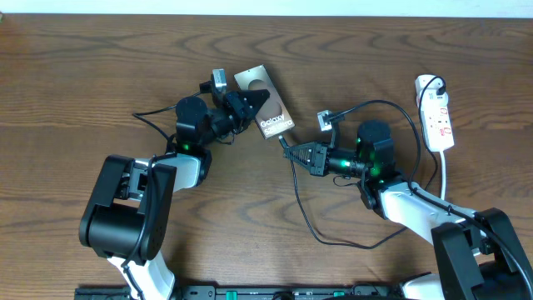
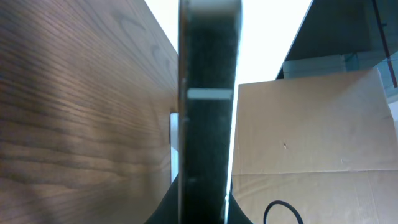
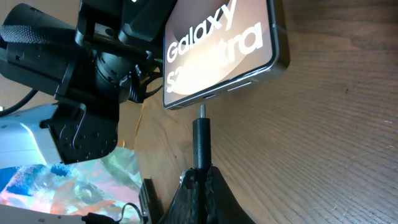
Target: Plug charger to phone and switch on socket
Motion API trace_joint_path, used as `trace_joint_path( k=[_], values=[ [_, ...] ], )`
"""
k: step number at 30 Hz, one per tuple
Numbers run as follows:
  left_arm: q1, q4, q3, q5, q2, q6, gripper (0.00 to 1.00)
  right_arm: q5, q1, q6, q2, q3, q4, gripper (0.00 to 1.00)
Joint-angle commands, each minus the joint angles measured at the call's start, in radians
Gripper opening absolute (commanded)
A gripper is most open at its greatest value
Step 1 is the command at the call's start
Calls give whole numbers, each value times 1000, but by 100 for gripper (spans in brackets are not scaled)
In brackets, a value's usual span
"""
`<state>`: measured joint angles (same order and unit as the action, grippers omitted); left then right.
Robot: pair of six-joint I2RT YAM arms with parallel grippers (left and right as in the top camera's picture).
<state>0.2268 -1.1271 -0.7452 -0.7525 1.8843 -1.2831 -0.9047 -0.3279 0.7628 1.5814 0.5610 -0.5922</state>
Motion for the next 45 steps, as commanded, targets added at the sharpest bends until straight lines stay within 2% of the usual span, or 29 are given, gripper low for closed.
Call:
trace_joint_path(
  k=[1,25,33,45],
  values=[
    [6,-19,-14,5,-14,10,7,8,23,8,8,17,-3,1],
    [6,-21,-14,6,-14,-6,7,14,14,104,26,17,-35,1],
    [6,-35,-14,6,-14,-13,7,-76,8,188,95,17,-215,1],
    [-14,-35,-14,45,-14,-13,7,-152,63,195,95,17,-219,1]
  ],
)
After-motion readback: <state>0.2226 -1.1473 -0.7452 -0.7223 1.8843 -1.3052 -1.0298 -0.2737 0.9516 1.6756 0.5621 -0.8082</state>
